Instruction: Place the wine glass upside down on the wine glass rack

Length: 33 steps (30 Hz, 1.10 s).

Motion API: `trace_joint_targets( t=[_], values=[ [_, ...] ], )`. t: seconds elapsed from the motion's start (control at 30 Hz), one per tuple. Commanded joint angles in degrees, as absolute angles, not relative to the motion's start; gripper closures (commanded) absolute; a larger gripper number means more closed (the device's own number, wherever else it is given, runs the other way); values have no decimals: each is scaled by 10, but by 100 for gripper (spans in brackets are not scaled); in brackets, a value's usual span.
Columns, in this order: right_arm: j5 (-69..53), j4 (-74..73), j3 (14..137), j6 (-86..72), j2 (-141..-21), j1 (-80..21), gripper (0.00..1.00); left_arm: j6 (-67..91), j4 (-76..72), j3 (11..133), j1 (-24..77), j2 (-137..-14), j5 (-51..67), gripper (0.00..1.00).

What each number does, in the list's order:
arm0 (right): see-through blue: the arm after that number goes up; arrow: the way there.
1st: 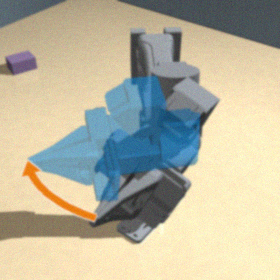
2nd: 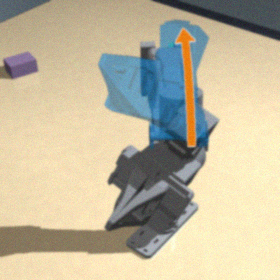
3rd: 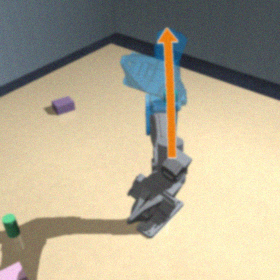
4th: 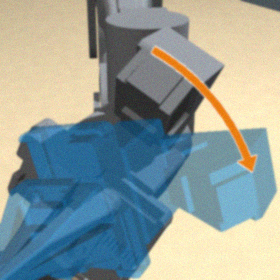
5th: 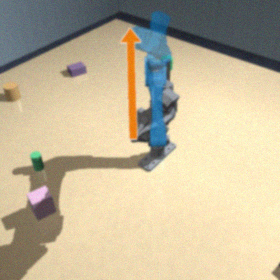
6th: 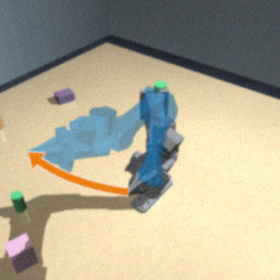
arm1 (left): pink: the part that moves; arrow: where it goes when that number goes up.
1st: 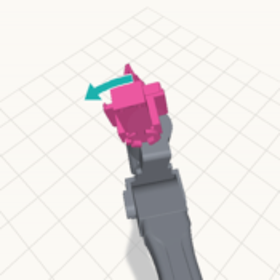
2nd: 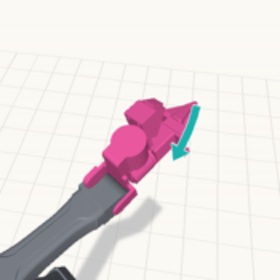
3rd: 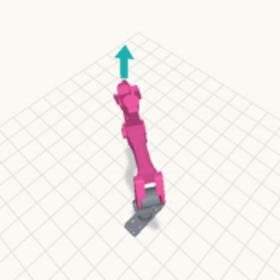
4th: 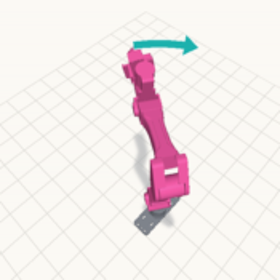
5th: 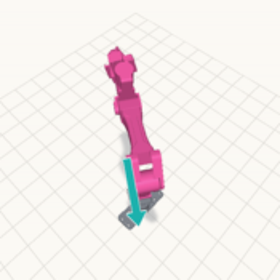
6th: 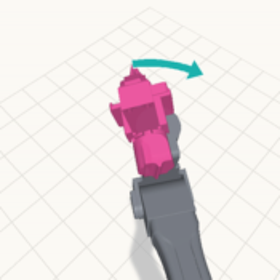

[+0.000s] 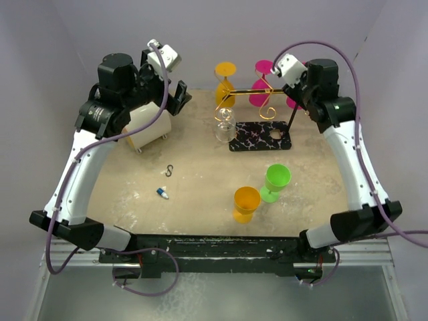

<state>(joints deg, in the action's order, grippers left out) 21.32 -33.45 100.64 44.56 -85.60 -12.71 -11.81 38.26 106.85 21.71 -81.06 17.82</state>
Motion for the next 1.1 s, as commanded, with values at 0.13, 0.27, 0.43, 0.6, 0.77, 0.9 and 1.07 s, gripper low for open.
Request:
trace_joint_targets(
  t=[0.13,0.27,0.43,0.6,0.77,0.9,1.07],
  values=[
    [-176,-531,967,453,-723,-122,38,-139,358,1053,212,-790,195,1],
    [-228,-569,903,465,-689,-112,33,-140,354,1040,211,-790,193,1],
    [-254,-579,793,472,-662,-112,33,-141,350,1034,210,-791,193,1],
    [-255,-552,714,462,-655,-112,35,-139,342,1023,206,-791,199,1],
    [-232,-516,688,438,-679,-112,38,-135,337,1012,200,-785,206,1],
    [-223,-506,688,429,-694,-112,40,-134,334,1004,196,-779,211,1],
    [-212,-497,686,426,-695,-112,41,-135,331,1001,193,-779,213,1]
  ],
)
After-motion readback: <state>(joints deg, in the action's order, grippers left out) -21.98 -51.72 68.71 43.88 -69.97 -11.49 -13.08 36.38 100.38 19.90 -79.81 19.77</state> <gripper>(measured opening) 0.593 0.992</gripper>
